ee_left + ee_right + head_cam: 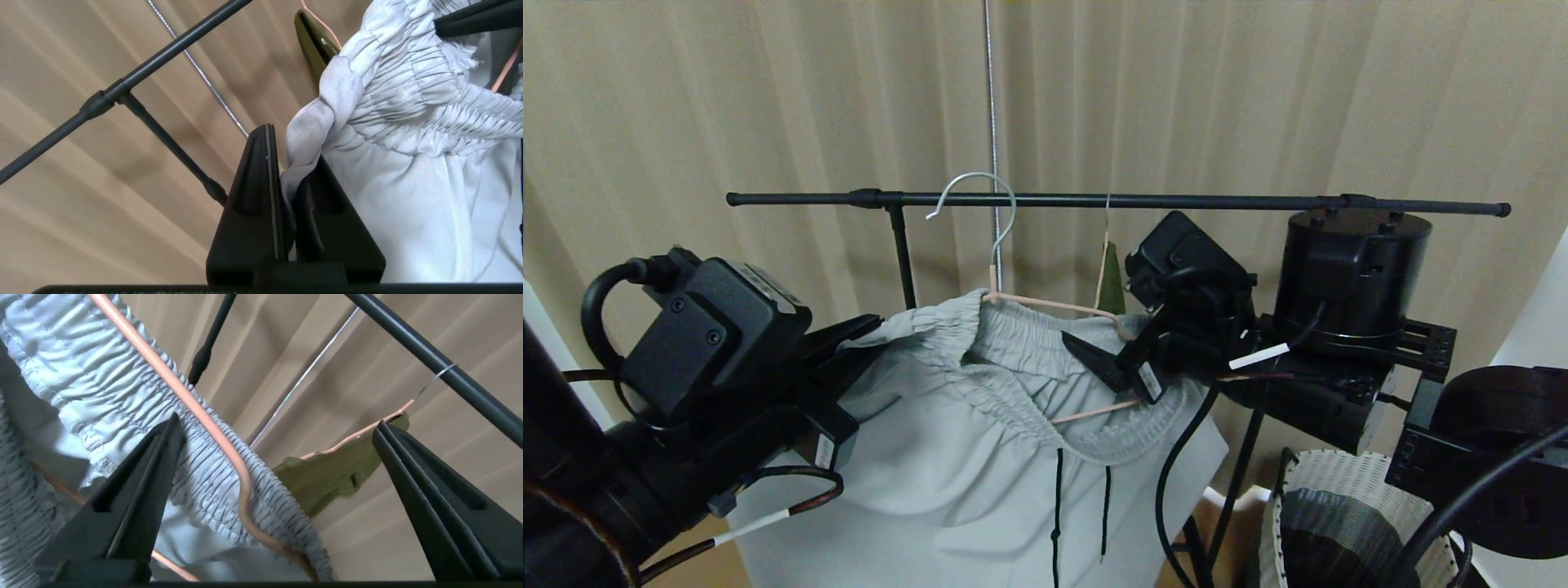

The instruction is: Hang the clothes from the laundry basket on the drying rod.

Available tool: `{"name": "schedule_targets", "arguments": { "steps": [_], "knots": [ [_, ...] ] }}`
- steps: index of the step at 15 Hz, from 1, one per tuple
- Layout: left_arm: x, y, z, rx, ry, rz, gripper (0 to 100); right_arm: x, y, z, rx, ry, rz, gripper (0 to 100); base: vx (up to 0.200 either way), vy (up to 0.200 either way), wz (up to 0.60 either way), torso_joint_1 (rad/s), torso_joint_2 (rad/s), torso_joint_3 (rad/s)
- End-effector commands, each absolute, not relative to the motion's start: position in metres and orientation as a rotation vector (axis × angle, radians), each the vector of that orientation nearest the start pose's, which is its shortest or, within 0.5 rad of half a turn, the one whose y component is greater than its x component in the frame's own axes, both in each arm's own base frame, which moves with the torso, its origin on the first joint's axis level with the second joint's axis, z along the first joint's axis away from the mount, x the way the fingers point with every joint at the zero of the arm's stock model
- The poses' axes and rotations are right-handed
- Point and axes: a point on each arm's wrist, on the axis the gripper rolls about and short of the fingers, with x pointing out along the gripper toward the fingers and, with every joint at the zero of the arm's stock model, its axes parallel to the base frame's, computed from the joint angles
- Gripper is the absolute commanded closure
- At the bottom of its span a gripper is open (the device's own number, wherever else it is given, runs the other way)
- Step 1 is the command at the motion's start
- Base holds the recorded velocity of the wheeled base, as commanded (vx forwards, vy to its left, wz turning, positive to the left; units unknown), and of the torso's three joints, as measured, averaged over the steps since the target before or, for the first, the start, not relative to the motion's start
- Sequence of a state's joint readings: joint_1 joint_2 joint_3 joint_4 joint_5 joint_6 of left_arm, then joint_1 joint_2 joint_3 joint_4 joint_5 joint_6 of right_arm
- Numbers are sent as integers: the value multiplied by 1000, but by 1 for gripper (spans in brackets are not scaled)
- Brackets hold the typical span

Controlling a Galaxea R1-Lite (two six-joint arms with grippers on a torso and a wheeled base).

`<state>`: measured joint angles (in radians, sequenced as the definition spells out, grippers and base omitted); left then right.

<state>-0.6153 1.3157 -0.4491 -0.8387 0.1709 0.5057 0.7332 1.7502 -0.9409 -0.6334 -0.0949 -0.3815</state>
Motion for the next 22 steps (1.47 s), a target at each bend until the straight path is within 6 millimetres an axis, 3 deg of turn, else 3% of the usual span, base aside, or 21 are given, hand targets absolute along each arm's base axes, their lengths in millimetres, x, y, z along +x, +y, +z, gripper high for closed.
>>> {"name": "schedule_targets", "arguments": {
  "steps": [1,12,13,22],
  "knots": [
    [163,-110,204,508,-88,-440,100,246,219,203,-440,39,661,0,0,0,0,0,0,0],
    [163,-110,204,507,-90,-440,100,246,220,203,-433,35,669,0,0,0,0,0,0,0],
    [163,-110,204,508,-92,-439,100,246,220,203,-433,35,669,100,0,0,0,0,0,0],
    [163,-110,204,507,-92,-442,100,245,219,205,-429,30,670,100,0,0,0,0,0,0]
  ]
}}
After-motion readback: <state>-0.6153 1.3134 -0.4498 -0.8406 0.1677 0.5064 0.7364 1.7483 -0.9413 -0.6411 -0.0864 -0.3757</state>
